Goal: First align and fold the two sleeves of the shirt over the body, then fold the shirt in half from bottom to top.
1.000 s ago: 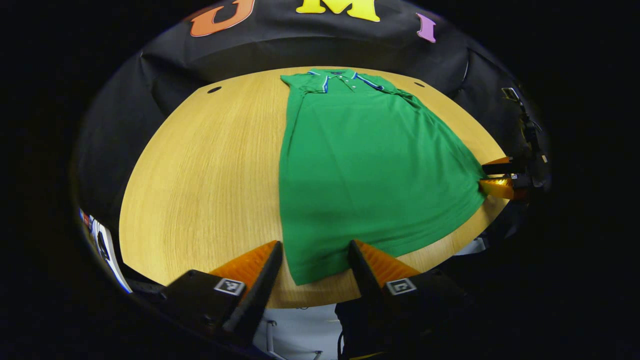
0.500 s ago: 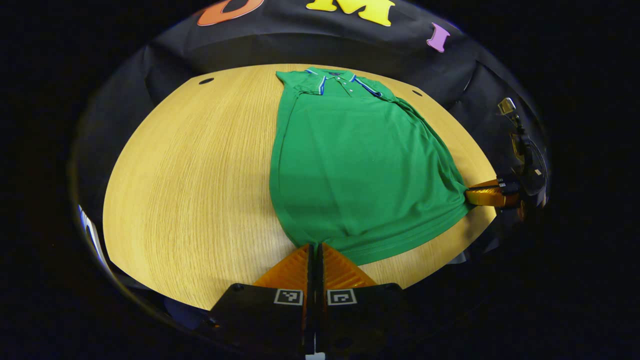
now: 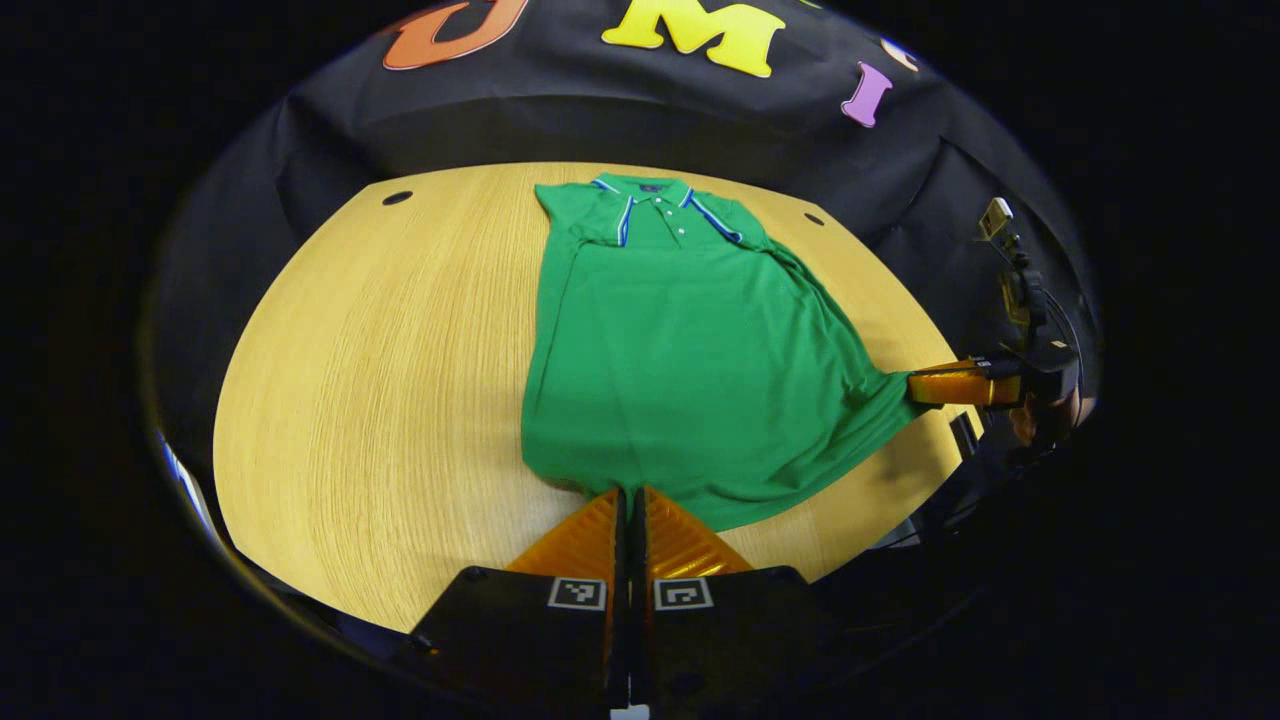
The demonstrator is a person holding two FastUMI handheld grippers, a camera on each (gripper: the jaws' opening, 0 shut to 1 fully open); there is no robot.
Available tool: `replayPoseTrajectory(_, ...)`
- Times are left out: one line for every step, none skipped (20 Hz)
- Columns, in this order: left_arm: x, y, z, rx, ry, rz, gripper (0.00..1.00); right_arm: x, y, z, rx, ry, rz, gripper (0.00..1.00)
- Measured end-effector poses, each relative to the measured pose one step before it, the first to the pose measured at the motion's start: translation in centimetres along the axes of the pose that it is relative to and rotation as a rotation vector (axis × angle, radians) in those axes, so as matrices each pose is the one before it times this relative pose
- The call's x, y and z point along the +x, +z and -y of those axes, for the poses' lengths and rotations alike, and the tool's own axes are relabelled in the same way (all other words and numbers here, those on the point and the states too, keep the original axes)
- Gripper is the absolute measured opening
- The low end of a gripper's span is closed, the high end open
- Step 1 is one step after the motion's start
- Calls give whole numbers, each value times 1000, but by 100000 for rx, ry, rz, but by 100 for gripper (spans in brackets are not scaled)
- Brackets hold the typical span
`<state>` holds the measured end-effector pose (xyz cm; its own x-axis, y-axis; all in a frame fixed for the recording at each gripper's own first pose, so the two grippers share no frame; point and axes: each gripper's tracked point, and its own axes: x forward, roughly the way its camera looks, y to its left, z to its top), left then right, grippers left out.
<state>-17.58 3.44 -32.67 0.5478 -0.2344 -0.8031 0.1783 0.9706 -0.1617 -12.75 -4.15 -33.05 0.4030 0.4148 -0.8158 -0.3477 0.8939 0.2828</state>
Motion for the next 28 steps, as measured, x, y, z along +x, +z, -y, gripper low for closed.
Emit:
replayPoseTrajectory(45, 751, -216, 361, 331, 1236, 4, 51, 831, 110, 290, 139, 961, 7)
replayPoseTrajectory(39, 651, 82, -91, -219, 999, 3, 77, 750, 172, 141, -5, 725, 6)
replayPoseTrajectory(36, 747, -114, -344, -157, 1198, 4, 23, 644, 17, 180, 224, 865, 7)
replayPoseTrajectory(44, 754, -65, -605, -225, 1118, 4, 68, 774, -42, 175, 315, 983, 6)
replayPoseTrajectory(28, 793, -148, -525, -174, 1352, 4, -46, 706, -45, 89, 352, 871, 6)
replayPoseTrajectory(127, 894, 0, -254, -449, 1542, 4, 92, 755, -44, 430, 360, 555, 7)
replayPoseTrajectory(71, 929, 39, -37, -800, 1700, 4, 106, 658, -41, 646, 362, 462, 7)
replayPoseTrajectory(162, 986, 115, 143, -802, 1610, 4, 119, 883, -25, 450, 303, 931, 7)
replayPoseTrajectory(111, 876, 58, 638, -509, 1443, 4, 16, 924, 64, -219, -14, 1343, 6)
replayPoseTrajectory(58, 734, -99, 1056, -152, 1327, 4, -4, 954, 109, -501, -108, 1386, 6)
replayPoseTrajectory(254, 873, -147, 983, 130, 1344, 4, -130, 862, -4, -601, 106, 1135, 6)
replayPoseTrajectory(122, 949, -9, 400, -175, 1430, 4, -31, 911, 106, -854, 59, 1147, 6)
replayPoseTrajectory(308, 959, 8, -97, -410, 1101, 4, -35, 833, 161, -699, -114, 1094, 6)
replayPoseTrajectory(321, 826, -23, -130, 190, 1095, 4, -27, 885, 224, -271, -153, 1200, 6)
replayPoseTrajectory(245, 983, -143, -26, 119, 1313, 4, 79, 791, 92, 43, -25, 1183, 10)
replayPoseTrajectory(205, 909, -53, -49, -35, 1391, 4, 34, 907, 152, 25, 77, 1266, 6)
replayPoseTrajectory(248, 1025, -105, -203, -137, 1407, 4, -12, 887, 167, -127, -71, 1263, 6)
replayPoseTrajectory(291, 1220, -160, -361, 73, 1718, 4, -12, 871, 182, -66, 90, 1201, 6)
replayPoseTrajectory(289, 912, -188, -171, 283, 1325, 4, 161, 870, 149, -96, 48, 1155, 6)
replayPoseTrajectory(380, 1113, -288, -12, 385, 1606, 4, 89, 944, 216, 8, 94, 1263, 6)
replayPoseTrajectory(343, 944, -120, -420, -81, 1043, 4, -127, 960, 265, 470, 52, 1504, 6)
replayPoseTrajectory(477, 800, 139, -877, -863, 853, 4, 232, 948, 199, 1160, 377, 1160, 6)
replayPoseTrajectory(405, 728, 89, -648, -574, 803, 4, 330, 859, 221, 1463, 157, 1305, 6)
replayPoseTrajectory(345, 836, -179, 19, -75, 986, 4, 400, 930, 211, 1630, 262, 1155, 6)
replayPoseTrajectory(361, 878, -350, 364, 640, 1170, 4, 359, 856, 236, 1323, 52, 1191, 7)
replayPoseTrajectory(491, 758, -276, 194, 442, 932, 4, 463, 927, 269, 448, -70, 1065, 7)
replayPoseTrajectory(526, 750, -290, 163, 288, 512, 4, 382, 906, 284, -128, -367, 913, 5)
replayPoseTrajectory(465, 661, -424, 271, 628, 777, 4, 381, 875, 153, -19, 305, 705, 3)
